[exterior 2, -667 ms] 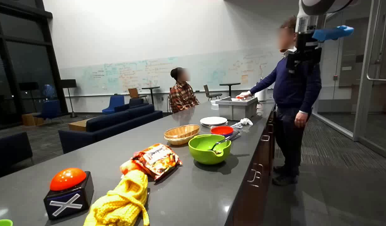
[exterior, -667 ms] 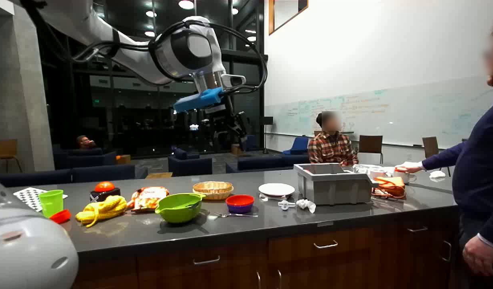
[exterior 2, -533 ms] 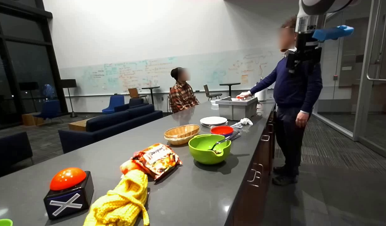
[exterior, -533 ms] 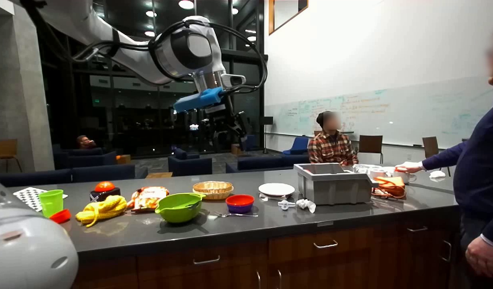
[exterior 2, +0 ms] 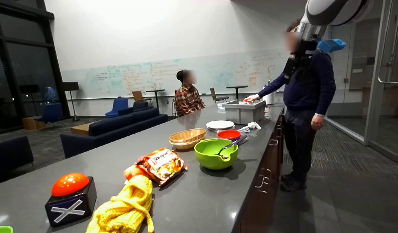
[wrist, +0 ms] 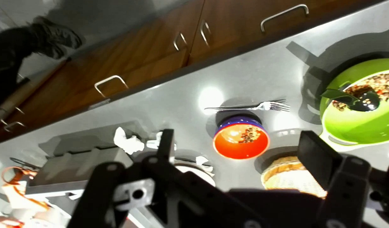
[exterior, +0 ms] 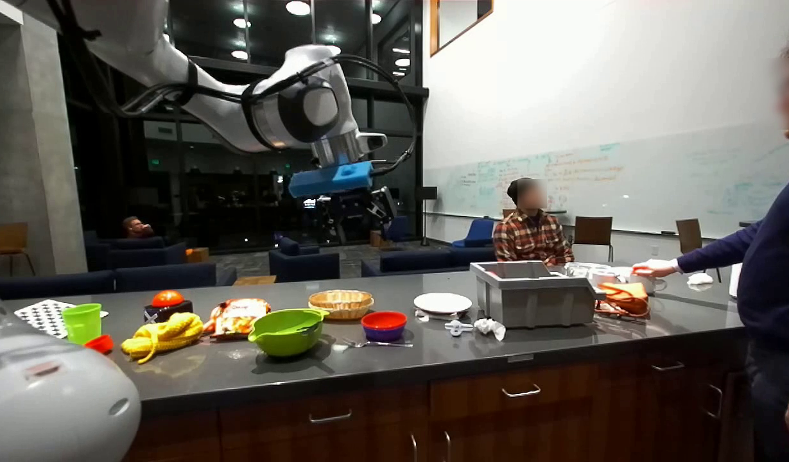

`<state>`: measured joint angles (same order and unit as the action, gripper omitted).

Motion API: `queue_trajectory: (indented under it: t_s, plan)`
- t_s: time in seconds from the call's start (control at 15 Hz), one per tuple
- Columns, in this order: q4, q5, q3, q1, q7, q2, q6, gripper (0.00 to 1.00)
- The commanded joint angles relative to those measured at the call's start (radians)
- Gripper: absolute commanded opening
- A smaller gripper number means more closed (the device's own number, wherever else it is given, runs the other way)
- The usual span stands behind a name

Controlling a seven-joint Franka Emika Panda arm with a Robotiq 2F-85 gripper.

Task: Move the purple and red bowl slightly to the right

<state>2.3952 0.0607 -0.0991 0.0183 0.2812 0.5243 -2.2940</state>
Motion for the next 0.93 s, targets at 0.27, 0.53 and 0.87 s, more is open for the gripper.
queue_trajectory:
  t_s: [0.27,0.53,0.87]
  plan:
    - [-0.032,-0.305,-0.152,0.186,0.465,-0.156,0.028,1.0]
    - [-0.102,-0.446,-0.163,0.18,0.686,-0.256,0.2,1.0]
    - [-0.046,-0.419,-0.091,0.115,0.622,-0.221,0.133,1.0]
